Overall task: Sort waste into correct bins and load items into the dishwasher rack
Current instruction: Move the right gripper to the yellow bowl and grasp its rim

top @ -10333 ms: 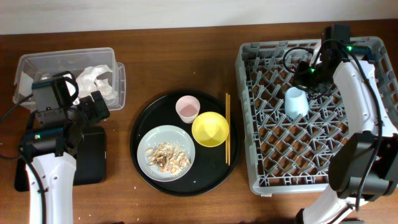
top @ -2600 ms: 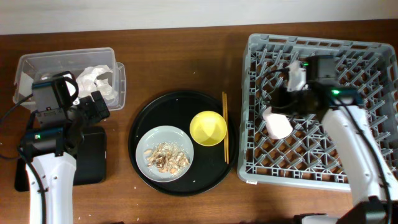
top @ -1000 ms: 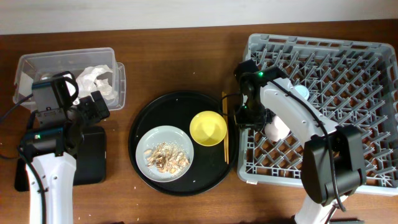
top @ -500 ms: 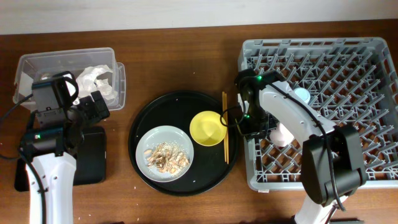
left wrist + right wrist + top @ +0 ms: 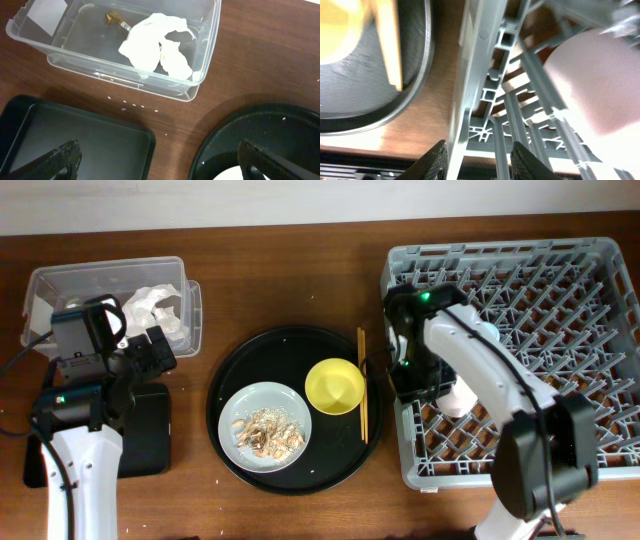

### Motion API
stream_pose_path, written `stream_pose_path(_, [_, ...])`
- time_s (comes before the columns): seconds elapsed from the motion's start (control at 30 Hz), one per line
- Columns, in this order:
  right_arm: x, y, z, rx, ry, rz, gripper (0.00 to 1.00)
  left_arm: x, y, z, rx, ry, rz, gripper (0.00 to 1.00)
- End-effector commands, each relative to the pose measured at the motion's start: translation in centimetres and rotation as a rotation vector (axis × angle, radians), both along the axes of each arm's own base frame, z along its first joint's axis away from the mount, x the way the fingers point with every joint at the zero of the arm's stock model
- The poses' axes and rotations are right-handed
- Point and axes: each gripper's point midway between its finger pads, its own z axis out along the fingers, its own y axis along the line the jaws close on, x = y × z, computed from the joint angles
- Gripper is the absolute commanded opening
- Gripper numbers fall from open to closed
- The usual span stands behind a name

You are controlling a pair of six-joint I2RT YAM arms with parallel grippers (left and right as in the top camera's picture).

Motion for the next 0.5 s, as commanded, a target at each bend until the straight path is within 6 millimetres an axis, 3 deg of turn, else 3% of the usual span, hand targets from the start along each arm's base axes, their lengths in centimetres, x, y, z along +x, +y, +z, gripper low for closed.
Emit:
stream_pose_path(0.0, [0.8,0.7,5.0,0.046,-0.104,-0.051,0.43,0.0,0.0,0.3,0.002,-0.009,-0.006,0.99])
stream_pose_path(0.07, [0.4,4.4,7.2,0.249,-0.075,-0.066,0.42,0.0,0.0,0.3,0.002,-0.009,-0.006,0.99])
stream_pose_path(0.13, [0.7,7.9,7.9,0.379,-0.107,0.016,0.42,0.0,0.1,0.3,0.002,-0.009,-0.005,0.99])
stream_pose_path(0.3, [3.5,14.3,8.4,0.453,-0.313,0.139,0.42,0.0,0.1,0.3,0.002,-0.009,-0.005,0.99])
stream_pose_path(0.4, [6.2,15.7,6.6,0.341,-0.432,-0.008,0.42,0.0,0.0,0.3,0.002,-0.009,-0.006,0.99])
stream_pose_path(0.47, [7.1,18.3,4.6,0.357,-0.436,-0.036,0.42,0.0,0.1,0.3,0.002,-0.009,-0.005,0.99])
